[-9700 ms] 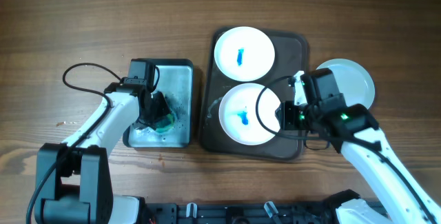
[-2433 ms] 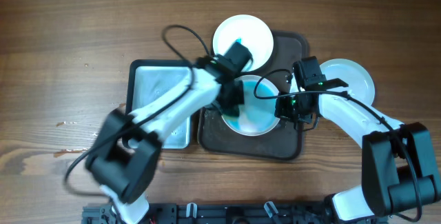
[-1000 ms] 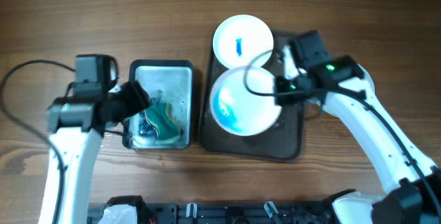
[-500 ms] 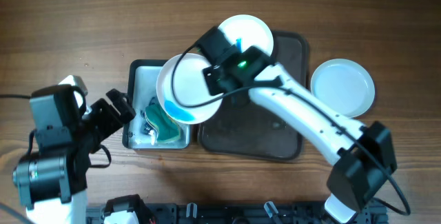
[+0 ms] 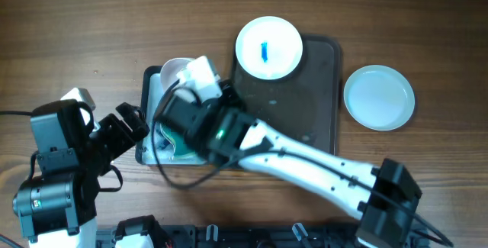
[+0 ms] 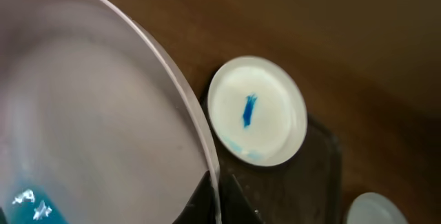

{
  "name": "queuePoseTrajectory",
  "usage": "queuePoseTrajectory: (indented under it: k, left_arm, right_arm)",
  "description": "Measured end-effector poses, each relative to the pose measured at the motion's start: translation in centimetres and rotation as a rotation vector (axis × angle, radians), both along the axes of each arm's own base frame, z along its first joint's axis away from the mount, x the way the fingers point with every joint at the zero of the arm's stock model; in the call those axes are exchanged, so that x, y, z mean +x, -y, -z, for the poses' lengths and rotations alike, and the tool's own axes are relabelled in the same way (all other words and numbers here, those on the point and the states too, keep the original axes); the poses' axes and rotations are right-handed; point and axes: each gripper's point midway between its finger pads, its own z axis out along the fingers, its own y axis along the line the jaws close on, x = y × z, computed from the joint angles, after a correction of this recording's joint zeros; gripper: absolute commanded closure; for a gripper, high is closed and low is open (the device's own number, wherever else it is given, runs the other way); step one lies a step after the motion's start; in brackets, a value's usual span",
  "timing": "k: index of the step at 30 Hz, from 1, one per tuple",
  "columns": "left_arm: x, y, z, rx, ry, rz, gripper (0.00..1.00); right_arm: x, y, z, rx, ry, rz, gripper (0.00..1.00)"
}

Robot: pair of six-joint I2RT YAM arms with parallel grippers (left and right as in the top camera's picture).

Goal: Clean dirty plates on tray and stack at the side
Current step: 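Lift the plate with the right gripper and tilt it over the black tray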

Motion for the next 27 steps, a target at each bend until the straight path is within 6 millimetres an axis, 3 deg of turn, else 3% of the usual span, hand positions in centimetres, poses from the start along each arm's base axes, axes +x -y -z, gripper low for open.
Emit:
queuePoseTrajectory:
  k: [11, 27]
  left_arm:
    - [0.0, 0.0, 0.0, 0.001, 0.0, -0.001, 0.0]
    - [0.0, 0.0, 0.0, 0.001, 0.0, -0.001, 0.0]
  right_arm:
    - [-1.5, 0.0, -4.2, -0.149, 0.246, 0.032, 0.96]
    - [-2.2, -0.6, -6.3, -0.198, 0.346, 0.042, 0.96]
